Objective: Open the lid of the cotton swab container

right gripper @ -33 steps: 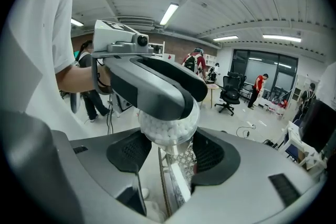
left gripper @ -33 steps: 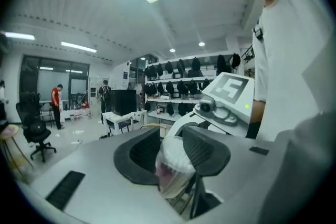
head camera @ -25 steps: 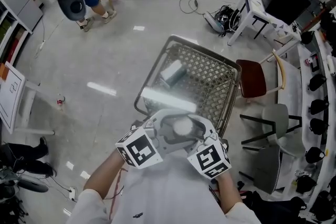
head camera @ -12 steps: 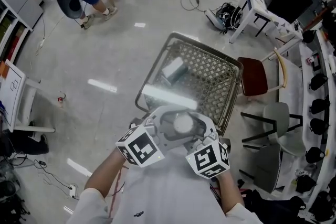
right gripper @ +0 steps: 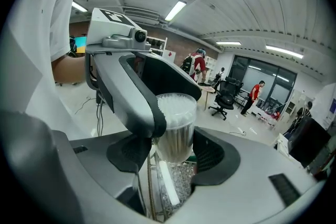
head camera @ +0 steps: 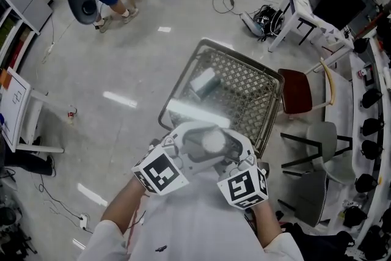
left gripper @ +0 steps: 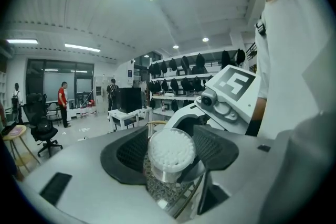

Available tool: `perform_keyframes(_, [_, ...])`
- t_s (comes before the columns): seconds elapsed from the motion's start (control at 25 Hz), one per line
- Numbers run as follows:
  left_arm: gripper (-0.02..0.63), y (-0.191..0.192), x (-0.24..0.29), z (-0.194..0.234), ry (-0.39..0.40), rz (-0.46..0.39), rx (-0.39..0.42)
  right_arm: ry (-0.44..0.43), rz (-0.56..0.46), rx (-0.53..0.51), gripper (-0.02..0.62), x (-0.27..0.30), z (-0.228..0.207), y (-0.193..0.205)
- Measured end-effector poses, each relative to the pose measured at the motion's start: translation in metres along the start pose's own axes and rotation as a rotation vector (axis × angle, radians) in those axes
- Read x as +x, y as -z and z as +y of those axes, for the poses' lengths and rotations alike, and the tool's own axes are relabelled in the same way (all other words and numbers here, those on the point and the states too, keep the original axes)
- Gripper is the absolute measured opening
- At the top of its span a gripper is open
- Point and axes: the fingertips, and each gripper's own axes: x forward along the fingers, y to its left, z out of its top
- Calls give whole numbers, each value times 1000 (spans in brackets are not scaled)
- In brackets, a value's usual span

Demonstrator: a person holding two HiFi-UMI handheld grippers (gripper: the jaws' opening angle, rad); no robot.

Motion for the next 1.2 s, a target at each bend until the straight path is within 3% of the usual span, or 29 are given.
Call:
perform_keyframes(0.24, [268, -2, 2, 3, -10, -2, -35, 23, -8, -8, 239, -3, -6, -2])
perform_keyframes(0.44, [272, 3, 1, 1, -27, 10, 15, 28, 0, -20, 239, -3, -4, -5])
perform_keyframes(1.04, [262, -5, -10, -7, -83, -67, 51, -38, -34, 25, 236, -8, 8, -13])
perform_keyframes(1.2, [258, -11, -9, -11, -126, -42, 173, -72, -42, 71, 230, -8, 9, -9])
